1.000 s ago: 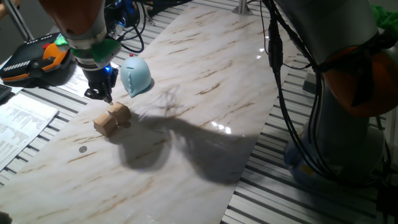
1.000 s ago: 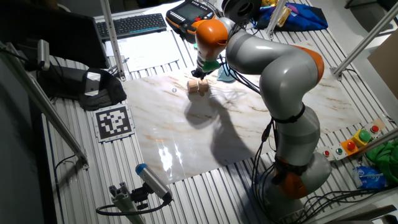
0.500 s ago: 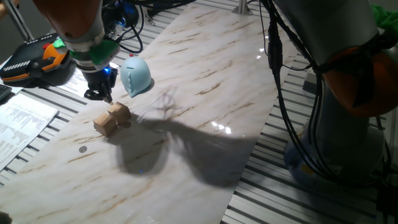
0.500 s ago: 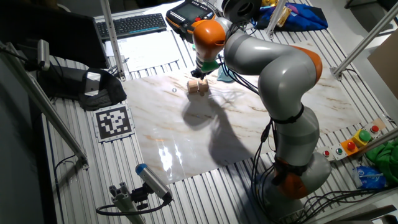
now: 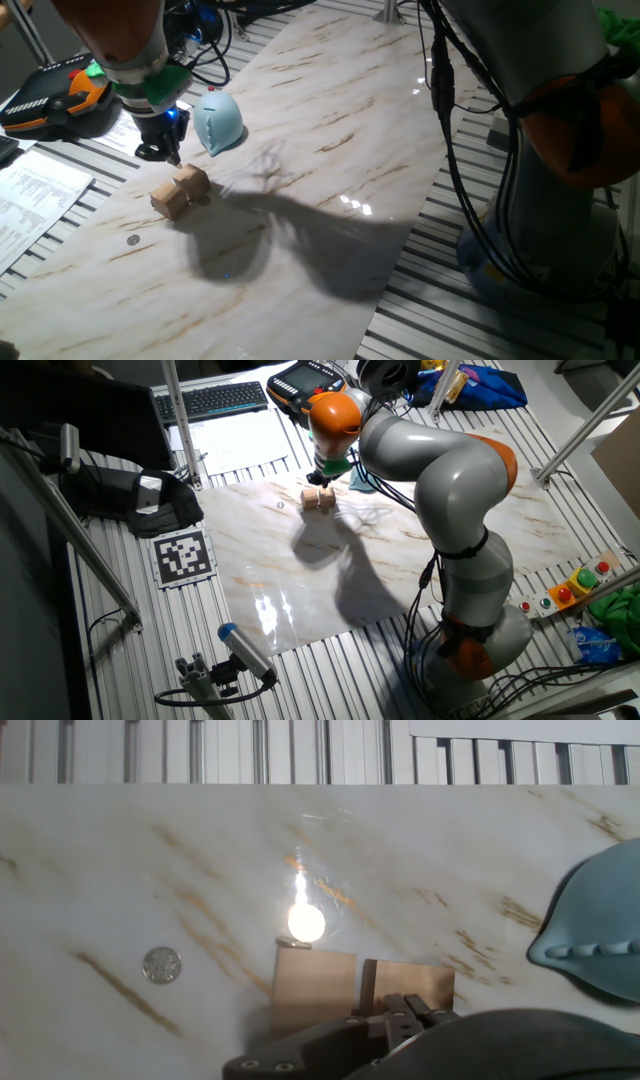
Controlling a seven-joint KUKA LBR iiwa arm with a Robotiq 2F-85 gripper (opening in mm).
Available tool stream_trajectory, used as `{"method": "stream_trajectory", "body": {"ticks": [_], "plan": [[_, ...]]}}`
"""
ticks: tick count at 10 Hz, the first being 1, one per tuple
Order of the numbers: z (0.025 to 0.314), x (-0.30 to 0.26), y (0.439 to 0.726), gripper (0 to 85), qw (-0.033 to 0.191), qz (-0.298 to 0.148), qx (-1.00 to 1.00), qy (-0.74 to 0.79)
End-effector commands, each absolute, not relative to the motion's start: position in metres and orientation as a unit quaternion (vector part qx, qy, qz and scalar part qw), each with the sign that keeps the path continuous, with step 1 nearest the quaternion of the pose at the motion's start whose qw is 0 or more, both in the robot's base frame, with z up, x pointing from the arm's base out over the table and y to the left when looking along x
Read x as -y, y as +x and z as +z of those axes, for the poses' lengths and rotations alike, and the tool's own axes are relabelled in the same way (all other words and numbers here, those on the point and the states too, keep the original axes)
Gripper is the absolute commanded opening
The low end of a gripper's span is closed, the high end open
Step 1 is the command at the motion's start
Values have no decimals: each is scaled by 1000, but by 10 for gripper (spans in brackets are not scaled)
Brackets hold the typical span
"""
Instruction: Drop coins into a piggy bank
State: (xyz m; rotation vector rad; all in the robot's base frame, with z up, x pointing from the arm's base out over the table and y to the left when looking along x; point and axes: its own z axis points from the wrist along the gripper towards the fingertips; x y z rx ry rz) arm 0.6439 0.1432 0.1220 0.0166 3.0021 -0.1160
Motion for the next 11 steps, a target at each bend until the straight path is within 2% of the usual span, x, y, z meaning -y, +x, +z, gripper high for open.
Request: {"method": "stream_trajectory", "body": {"ticks": [1,5,9,11], "plan": [[122,-143,644,0,67,-39,-997,6],[122,-143,644,0,65,-37,-996,39],[122,-143,644,0,66,4,-996,65],[122,-143,644,0,66,-35,-996,53]]}}
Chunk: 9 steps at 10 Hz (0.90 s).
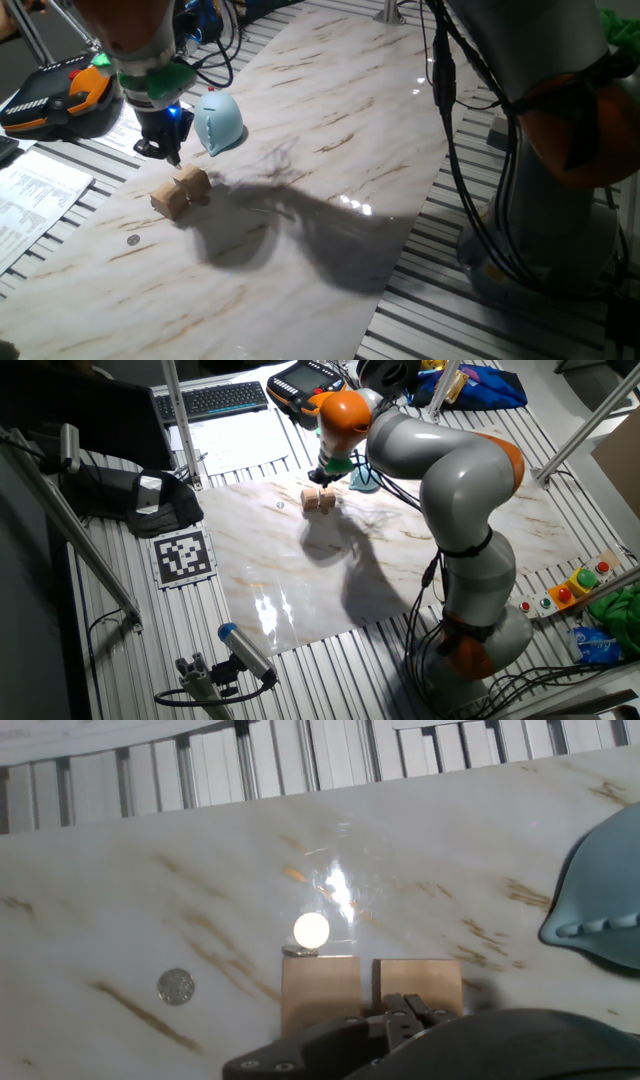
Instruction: Drop coins into a piggy bank
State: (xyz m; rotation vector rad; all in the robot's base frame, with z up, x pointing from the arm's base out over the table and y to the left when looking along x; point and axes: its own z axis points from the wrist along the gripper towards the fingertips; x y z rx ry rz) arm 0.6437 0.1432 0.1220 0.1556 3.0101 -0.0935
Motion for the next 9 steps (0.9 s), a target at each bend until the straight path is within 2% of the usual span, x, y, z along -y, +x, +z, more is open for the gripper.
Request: {"method": "stream_trajectory", "body": {"ticks": [1,6,9], "plan": [[122,-143,644,0,59,-43,-996,49],[130,-130,654,0,66,-59,-995,39],[146,-106,662,0,57,-69,-996,20]]}}
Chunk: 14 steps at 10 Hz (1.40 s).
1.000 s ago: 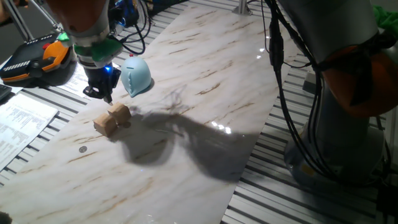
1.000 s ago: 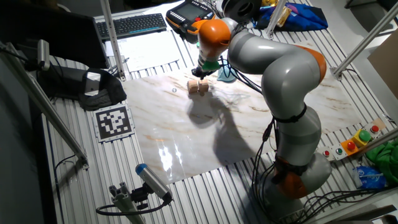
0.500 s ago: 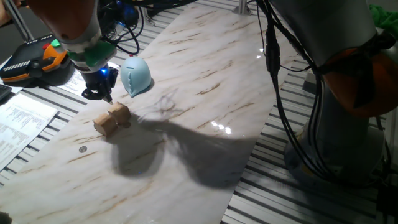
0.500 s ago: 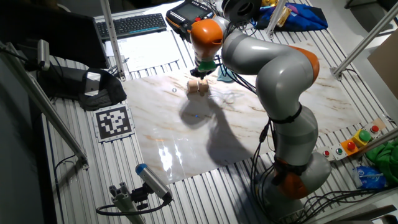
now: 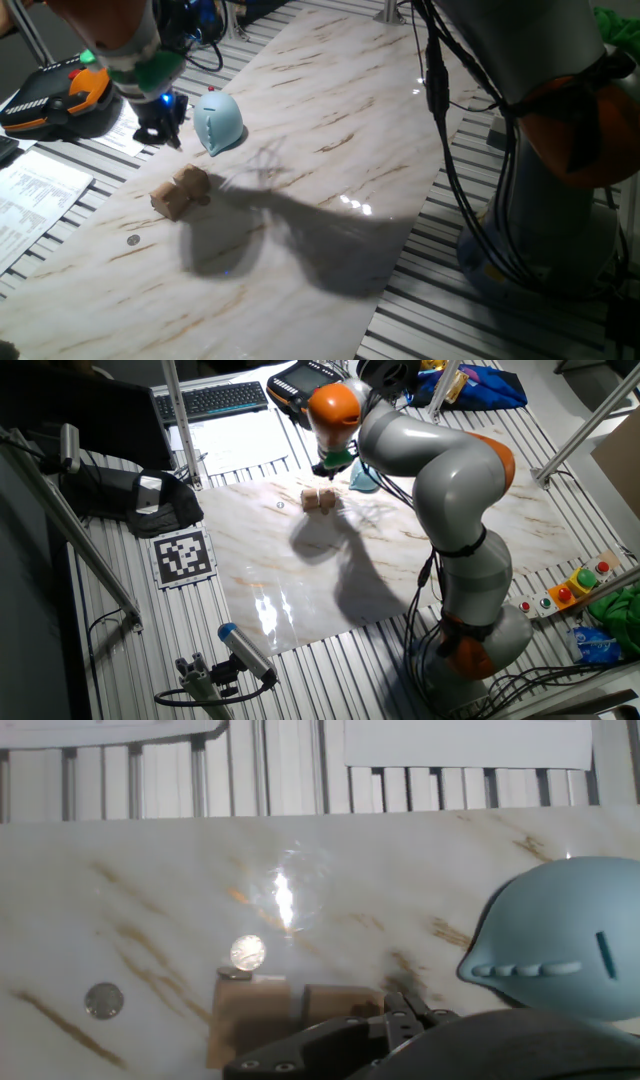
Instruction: Drop coins into a piggy bank
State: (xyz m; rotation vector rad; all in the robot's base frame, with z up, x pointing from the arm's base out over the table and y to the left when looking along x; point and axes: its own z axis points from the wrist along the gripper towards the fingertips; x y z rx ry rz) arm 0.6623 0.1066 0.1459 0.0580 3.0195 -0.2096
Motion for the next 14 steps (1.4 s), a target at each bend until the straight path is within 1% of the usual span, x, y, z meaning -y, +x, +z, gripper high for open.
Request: {"method": "stream_trajectory", "body": {"ticks": [1,3,6,9,12,14], "plan": [[151,-95,666,0,54,-67,-996,12],[158,-82,667,0,50,-70,-996,-1],[163,-77,660,0,48,-84,-995,-21],[162,-68,661,0,54,-106,-991,-52],[162,-61,660,0,56,-116,-990,-65],[162,-52,662,0,55,-113,-990,-67]]}}
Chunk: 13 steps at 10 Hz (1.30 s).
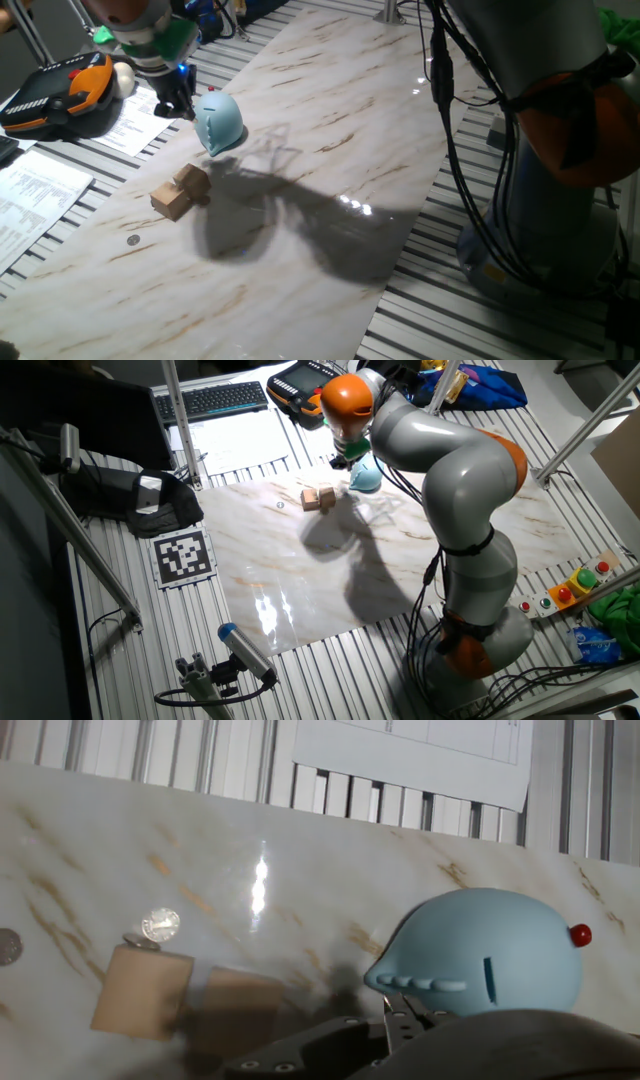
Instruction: Drop coins into a piggy bank
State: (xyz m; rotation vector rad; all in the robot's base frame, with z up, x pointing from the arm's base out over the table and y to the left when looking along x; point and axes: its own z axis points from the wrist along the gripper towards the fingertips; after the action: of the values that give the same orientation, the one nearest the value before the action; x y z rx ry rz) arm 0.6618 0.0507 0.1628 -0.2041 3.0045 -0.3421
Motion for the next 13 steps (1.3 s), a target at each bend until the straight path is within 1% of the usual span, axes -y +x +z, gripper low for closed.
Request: {"method": "stream_trajectory", "body": {"ticks": [1,3,4,5,7,8,9,10,13], "plan": [[164,-47,662,0,55,-113,-990,-68],[165,-39,663,0,60,-119,-989,-67],[163,-35,663,0,61,-110,-990,-63],[161,-30,663,0,58,-74,-995,-38],[159,-20,664,0,55,-52,-997,-34],[160,-18,664,0,55,-51,-997,-34],[160,-17,665,0,59,-59,-996,-40],[160,-18,665,0,64,-79,-993,-56],[161,-18,666,0,70,-120,-986,-93]]}}
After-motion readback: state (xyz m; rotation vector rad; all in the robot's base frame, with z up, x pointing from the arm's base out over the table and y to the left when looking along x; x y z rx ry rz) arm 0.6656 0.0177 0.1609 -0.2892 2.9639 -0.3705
